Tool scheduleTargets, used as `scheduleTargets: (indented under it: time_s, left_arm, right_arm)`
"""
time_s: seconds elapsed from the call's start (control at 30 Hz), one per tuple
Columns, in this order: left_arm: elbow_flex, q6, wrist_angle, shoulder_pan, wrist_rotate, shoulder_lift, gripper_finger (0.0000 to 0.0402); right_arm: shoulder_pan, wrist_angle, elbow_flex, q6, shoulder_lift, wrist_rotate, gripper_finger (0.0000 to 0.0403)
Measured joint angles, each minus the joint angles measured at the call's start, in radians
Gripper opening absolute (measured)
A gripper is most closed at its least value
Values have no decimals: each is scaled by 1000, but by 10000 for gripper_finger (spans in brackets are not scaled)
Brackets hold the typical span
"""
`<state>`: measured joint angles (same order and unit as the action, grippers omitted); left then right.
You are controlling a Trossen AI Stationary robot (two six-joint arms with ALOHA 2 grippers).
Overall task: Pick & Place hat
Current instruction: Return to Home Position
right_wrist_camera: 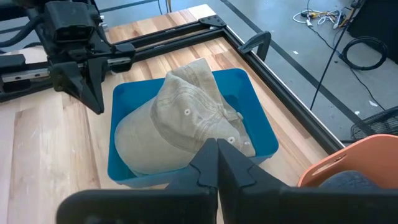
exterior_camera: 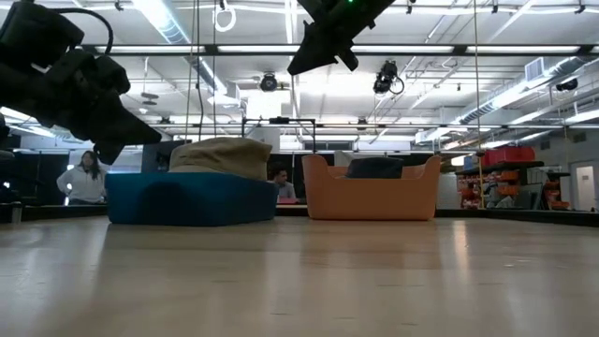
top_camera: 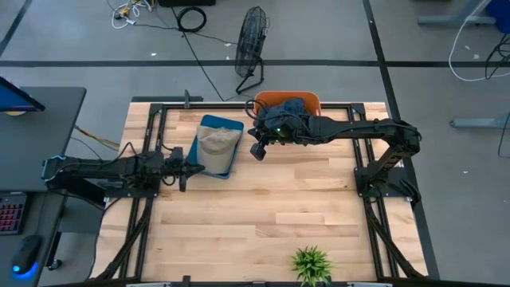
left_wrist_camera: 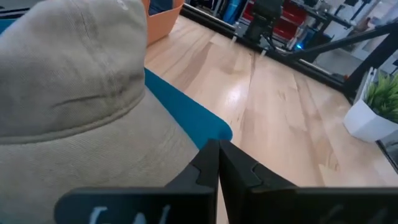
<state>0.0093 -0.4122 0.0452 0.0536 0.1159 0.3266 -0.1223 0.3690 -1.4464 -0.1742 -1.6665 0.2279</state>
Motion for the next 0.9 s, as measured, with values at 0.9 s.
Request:
scheduleTargets:
  time_s: [0.9]
  left_arm:
    - [-2, 39, 3, 0, 1, 0, 21]
  right_arm:
    - [0, 0, 0, 0, 0, 0, 0]
